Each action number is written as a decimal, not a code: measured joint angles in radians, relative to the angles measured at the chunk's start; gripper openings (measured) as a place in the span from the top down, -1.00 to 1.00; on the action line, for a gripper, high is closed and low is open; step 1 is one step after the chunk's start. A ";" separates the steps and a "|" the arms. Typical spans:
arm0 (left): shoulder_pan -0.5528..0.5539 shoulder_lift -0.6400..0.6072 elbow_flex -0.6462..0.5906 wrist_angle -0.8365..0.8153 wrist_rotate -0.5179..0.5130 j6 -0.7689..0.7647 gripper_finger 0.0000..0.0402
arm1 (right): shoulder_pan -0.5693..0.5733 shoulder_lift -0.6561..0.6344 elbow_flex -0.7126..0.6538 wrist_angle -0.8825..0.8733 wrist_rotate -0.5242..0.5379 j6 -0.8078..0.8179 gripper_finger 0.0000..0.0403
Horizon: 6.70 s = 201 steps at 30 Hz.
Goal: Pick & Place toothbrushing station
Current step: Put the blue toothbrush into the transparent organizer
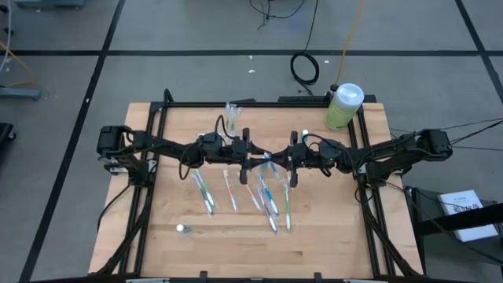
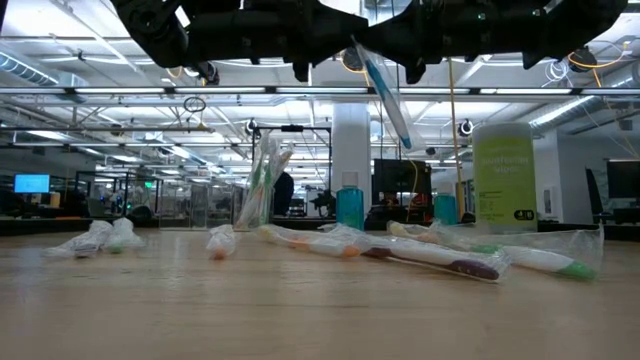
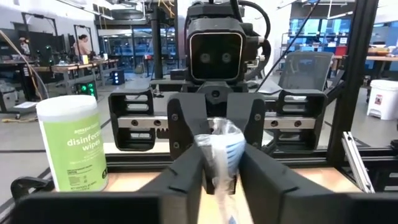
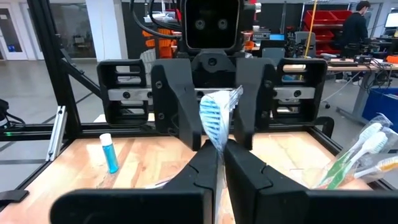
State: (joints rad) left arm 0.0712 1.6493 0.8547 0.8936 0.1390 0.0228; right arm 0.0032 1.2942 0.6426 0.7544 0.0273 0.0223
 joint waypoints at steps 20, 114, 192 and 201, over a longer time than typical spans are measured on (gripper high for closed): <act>0.014 -0.156 0.000 -0.149 -0.032 0.011 0.88 | 0.001 -0.044 0.000 -0.239 -0.041 0.000 0.02; 0.314 -0.281 0.000 -0.881 -0.585 -0.227 -0.07 | -0.002 -0.366 0.000 -0.573 0.238 -0.050 0.03; 0.309 -0.111 0.000 -0.733 -0.495 -0.190 0.04 | -0.002 -0.366 0.000 -0.572 0.238 -0.034 0.03; 0.270 -0.214 -0.001 -0.711 -0.506 -0.121 -0.07 | -0.002 -0.366 0.000 -0.572 0.238 -0.034 0.03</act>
State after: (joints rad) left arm 0.3416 1.4355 0.8536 0.1830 -0.3668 -0.0979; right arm 0.0010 0.9279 0.6426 0.1822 0.2649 -0.0120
